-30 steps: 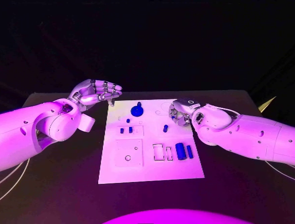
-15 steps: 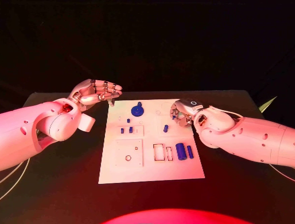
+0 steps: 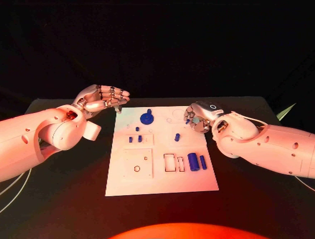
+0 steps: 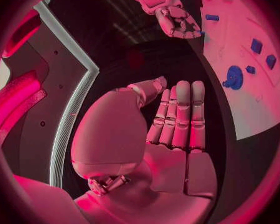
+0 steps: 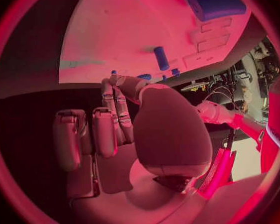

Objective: Assemble the parts on the task board

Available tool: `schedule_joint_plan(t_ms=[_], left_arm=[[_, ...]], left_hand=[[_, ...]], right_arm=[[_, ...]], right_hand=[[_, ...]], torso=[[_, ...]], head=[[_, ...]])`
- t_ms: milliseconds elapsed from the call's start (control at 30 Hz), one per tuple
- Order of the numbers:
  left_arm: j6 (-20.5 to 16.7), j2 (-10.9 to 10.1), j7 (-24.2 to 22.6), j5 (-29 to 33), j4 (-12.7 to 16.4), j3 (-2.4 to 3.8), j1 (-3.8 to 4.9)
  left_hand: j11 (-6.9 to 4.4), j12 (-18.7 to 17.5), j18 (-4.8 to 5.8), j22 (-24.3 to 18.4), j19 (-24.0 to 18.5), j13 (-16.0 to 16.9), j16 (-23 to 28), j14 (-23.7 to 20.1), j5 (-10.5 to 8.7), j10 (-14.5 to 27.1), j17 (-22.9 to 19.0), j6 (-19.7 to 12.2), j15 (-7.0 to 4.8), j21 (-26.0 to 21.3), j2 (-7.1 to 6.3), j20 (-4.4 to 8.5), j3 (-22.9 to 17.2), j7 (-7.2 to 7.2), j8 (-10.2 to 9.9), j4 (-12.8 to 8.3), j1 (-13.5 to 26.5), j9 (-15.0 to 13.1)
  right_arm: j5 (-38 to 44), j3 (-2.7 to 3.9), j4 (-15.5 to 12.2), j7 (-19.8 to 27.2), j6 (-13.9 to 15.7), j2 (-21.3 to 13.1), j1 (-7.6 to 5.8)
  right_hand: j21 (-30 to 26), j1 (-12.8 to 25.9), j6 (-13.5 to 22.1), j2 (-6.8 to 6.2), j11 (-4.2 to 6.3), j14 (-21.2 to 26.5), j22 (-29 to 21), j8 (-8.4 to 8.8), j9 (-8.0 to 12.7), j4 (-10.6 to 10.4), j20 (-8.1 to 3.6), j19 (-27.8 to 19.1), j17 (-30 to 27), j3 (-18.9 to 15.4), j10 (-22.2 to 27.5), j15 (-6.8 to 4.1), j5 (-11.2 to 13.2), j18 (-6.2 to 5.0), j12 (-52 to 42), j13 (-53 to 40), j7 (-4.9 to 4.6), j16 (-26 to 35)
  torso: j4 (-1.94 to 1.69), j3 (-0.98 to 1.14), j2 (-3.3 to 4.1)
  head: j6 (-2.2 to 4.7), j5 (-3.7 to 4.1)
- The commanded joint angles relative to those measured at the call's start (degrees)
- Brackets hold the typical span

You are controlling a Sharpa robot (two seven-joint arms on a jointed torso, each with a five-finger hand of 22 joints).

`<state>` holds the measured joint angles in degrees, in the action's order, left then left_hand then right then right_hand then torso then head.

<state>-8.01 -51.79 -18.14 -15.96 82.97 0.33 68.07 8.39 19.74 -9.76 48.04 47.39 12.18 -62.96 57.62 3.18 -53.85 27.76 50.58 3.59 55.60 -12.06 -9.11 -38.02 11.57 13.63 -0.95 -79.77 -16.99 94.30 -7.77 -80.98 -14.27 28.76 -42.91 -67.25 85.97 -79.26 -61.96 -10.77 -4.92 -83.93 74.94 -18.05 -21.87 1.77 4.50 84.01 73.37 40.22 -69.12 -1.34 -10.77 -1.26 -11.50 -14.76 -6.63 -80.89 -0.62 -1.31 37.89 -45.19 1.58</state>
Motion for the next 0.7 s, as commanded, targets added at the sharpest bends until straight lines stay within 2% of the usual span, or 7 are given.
schedule_joint_plan(t_ms=[33,267,367,500,633,700], left_arm=[[0.43,0.00,-0.30,0.43,0.03,0.06,0.03],[0.30,0.10,-0.23,0.50,0.05,0.05,0.03],[0.18,0.36,-0.17,0.57,0.03,0.05,0.03],[-0.10,0.68,0.04,0.61,-0.06,0.04,0.03],[-0.38,0.99,0.21,0.63,-0.08,0.03,0.03],[-0.59,1.15,0.24,0.65,-0.03,0.02,0.03]], left_hand=[[-0.14,0.07,-0.78,-0.05,0.12,-0.07,0.38,-0.33,0.35,0.46,-0.05,-0.31,0.22,-0.24,0.29,-0.12,0.41,0.26,0.05,-0.02,-0.06,0.09],[-0.14,0.07,-0.78,-0.05,0.12,-0.07,0.38,-0.33,0.35,0.46,-0.05,-0.31,0.22,-0.24,0.29,-0.12,0.41,0.26,0.05,-0.02,-0.06,0.09],[-0.14,0.07,-0.78,-0.05,0.12,-0.07,0.38,-0.33,0.35,0.46,-0.05,-0.31,0.22,-0.24,0.29,-0.12,0.41,0.26,0.05,-0.02,-0.06,0.09],[-0.14,0.07,-0.78,-0.05,0.12,-0.07,0.38,-0.33,0.35,0.46,-0.05,-0.31,0.22,-0.24,0.29,-0.12,0.41,0.26,0.05,-0.02,-0.06,0.09],[-0.11,0.10,-0.77,-0.09,0.11,-0.10,0.42,-0.36,0.36,0.55,-0.08,-0.34,0.25,-0.31,0.31,-0.15,0.46,0.29,0.07,-0.01,-0.04,0.10],[-0.11,0.10,-0.77,-0.09,0.11,-0.10,0.42,-0.36,0.36,0.55,-0.08,-0.34,0.25,-0.31,0.31,-0.15,0.46,0.29,0.07,-0.01,-0.04,0.10]], right_arm=[[-1.62,0.13,-2.08,0.82,2.56,-0.97,-0.12],[-2.25,0.35,-9.22,1.01,2.89,-2.81,-0.20],[-2.31,0.37,-12.40,1.00,2.17,-2.54,-0.20],[-2.20,0.30,-14.62,0.95,0.74,-1.28,-0.10],[-1.95,0.04,-15.70,0.94,-0.60,0.43,0.13],[-1.71,-0.14,-15.80,0.94,-1.09,1.34,0.30]], right_hand=[[0.16,0.39,-0.28,0.31,2.38,-2.70,13.03,-0.07,-0.09,0.03,-0.41,4.45,0.05,0.26,-2.93,-0.48,-0.14,0.35,-0.20,-0.01,-0.05,0.18],[0.21,0.56,-0.34,0.22,2.40,-2.70,13.06,-0.10,-0.15,0.11,-0.43,4.47,0.04,0.29,-3.01,-0.49,-0.12,0.36,-0.17,-0.05,-0.04,0.18],[0.21,0.56,-0.34,0.22,2.40,-2.70,13.06,-0.10,-0.15,0.11,-0.43,4.47,0.04,0.29,-3.01,-0.49,-0.12,0.36,-0.17,-0.05,-0.04,0.18],[0.16,0.60,-0.35,0.21,2.40,-2.70,13.04,-0.11,-0.16,0.13,-0.43,4.45,0.00,0.31,-3.02,-0.50,-0.11,0.35,-0.16,-0.06,-0.04,0.20],[0.16,0.60,-0.35,0.21,2.40,-2.70,13.04,-0.11,-0.16,0.13,-0.43,4.45,0.00,0.31,-3.02,-0.50,-0.11,0.35,-0.16,-0.06,-0.04,0.20],[0.07,0.64,-0.36,0.21,2.40,-2.69,12.99,-0.11,-0.17,0.14,-0.43,4.41,-0.04,0.32,-3.03,-0.50,-0.11,0.33,-0.15,-0.06,-0.04,0.22]], torso=[[-0.04,-0.03,0.02],[0.14,-0.05,-0.05],[0.03,-0.11,-0.14],[-0.01,-0.11,-0.17],[-0.10,-0.26,-0.22],[-0.03,-0.27,-0.12]], head=[[0.00,-0.15],[0.03,-1.16],[0.02,-1.81],[-0.17,-3.11],[-0.38,-3.92],[-0.36,-4.42]])
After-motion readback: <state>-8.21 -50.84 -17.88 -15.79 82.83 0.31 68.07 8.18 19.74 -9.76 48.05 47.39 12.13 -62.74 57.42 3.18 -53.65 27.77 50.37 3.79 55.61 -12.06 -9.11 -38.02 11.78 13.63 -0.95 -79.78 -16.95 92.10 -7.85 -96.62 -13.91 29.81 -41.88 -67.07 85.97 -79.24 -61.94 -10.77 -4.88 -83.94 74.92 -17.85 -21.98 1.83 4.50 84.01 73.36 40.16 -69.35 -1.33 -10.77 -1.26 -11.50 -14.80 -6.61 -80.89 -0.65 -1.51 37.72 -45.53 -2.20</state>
